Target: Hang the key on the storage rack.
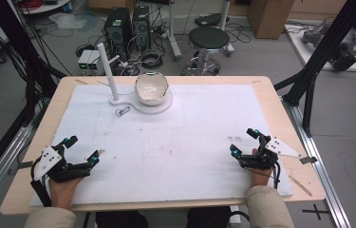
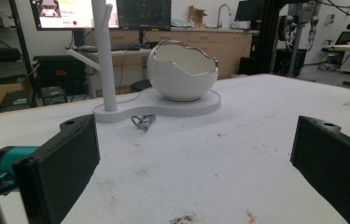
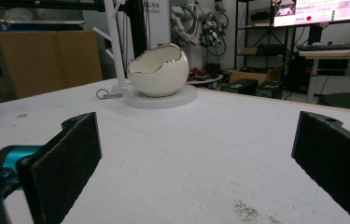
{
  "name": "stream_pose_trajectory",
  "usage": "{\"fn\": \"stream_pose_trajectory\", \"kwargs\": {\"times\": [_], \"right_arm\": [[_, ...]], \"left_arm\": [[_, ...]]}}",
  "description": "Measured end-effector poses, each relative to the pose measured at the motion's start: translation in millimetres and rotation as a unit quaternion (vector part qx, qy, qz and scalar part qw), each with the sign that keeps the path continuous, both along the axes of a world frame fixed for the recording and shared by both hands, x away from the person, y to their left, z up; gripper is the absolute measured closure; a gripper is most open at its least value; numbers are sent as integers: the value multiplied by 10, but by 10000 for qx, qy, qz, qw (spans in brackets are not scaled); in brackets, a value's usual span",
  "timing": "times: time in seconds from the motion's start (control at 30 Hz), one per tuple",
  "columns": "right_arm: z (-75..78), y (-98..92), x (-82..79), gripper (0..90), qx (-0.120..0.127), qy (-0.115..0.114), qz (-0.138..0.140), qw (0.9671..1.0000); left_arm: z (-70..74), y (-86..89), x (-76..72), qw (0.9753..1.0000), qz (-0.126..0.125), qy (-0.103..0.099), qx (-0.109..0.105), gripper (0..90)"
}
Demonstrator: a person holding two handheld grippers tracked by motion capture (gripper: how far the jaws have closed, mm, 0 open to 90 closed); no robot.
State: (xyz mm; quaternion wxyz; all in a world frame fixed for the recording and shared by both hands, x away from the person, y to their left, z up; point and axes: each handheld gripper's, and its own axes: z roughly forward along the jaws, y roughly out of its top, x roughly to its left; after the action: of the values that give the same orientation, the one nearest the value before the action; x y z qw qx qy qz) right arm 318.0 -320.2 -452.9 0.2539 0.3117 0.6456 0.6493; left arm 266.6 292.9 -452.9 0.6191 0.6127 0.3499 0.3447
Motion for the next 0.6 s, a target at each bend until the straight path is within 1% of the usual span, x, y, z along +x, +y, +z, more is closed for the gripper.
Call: {"fn": "stream_pose_trajectory", "kwargs": {"times": [0.03, 0.07, 0.13, 0.23, 0.27, 0.37, 0.53, 0.6], "right_arm": [[0, 0, -1, 5, 6, 3, 8, 10000], [0, 6, -1, 5, -23, -17, 7, 10000], [0, 6, -1, 5, -23, -15, 6, 10000], [-1, 1, 3, 5, 41, 12, -3, 10000], [-1, -3, 2, 5, 40, 47, 1, 10000], [0, 1, 3, 5, 14, 7, -9, 10000], [-1, 0, 4, 5, 20, 7, -6, 10000], [0, 3, 3, 5, 7, -4, -17, 10000]], "left_arm": [[0, 4, -2, 10000, -4, -8, 27, 17], [-1, 3, 0, 10000, 3, -19, 2, 17], [1, 6, 4, 10000, 8, 15, -3, 17], [3, 2, 10, 10000, 18, 49, 15, 17], [2, 2, 8, 10000, 21, 47, 9, 17], [0, 4, 3, 10000, 72, 10, -6, 17], [7, 3, 17, 9999, 82, 84, -1, 17], [12, 12, 34, 9998, 86, 179, -55, 17]]}}
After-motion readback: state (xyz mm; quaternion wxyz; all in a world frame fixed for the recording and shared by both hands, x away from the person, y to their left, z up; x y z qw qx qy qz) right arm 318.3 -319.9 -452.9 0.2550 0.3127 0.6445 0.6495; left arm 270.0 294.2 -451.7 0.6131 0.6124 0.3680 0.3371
